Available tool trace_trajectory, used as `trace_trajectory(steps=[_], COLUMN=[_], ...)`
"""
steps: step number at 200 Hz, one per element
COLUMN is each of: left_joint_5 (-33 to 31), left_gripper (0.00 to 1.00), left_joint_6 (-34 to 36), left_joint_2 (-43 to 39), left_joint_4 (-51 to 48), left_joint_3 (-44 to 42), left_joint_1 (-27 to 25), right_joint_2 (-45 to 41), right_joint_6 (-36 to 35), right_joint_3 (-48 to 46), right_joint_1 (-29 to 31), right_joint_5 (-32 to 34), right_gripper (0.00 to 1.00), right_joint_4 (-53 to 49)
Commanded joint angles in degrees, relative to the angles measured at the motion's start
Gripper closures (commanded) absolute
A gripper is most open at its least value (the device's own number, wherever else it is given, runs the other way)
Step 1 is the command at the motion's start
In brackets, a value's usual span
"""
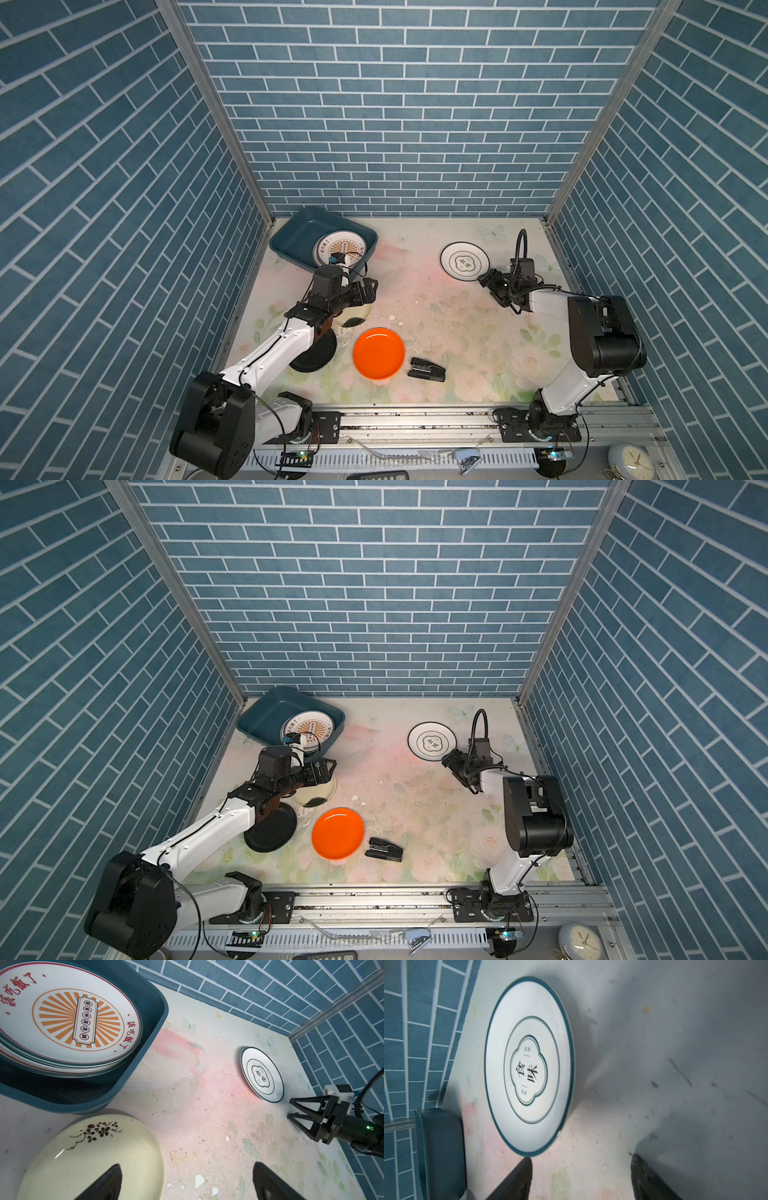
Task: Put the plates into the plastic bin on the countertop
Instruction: 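Open the left gripper and withdraw it while the right gripper grasps the cloud-pattern plate, then lift the cloud-pattern plate upright with the right gripper while the left gripper reaches toward it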
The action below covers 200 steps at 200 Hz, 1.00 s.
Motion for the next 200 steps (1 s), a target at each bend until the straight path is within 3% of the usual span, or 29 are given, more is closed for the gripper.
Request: trace_trajectory(steps=[1,37,54,155,185,200], left_joint_5=[-1.29,-2.63,-2.63,-1.15,-0.74,-1.13], left_gripper=[0.0,0.0,0.0,0.0,0.0,0.0], left_joint_6=[1.52,2.13,2.12,1.39,1.11,1.12], left_joint_2=[0.45,0.34,0.39,2.22,1.41,1.0], left_joint_4=[-1.57,-3.41,-3.5,-5.5,-5.19,-5.36], left_joint_3=[1.01,1.47,1.54,3.39,3.1,2.96], left_joint_1=[-0.19,-0.09,-0.12,-0.02,-0.03,-0.03], right_joint_2=[3.69,6.49,8.49,15.81,15.83,15.57], right_joint_6=[1.63,1.59,1.44,-1.04,-1.16,-1.17], right_joint_3=[0.57,1.97,3.72,11.27,11.28,11.09], right_joint_1=[-0.63,-1.4,-1.63,-2.14,-2.24,-2.36], right_joint_5=[-0.08,0.18,-0.38,-1.7,-1.63,-1.72], right_gripper=[0.34,0.47,0.59,0.67,0.8,0.92], right_joint_4=[3.45,7.05,6.97,3.83,3.97,3.88])
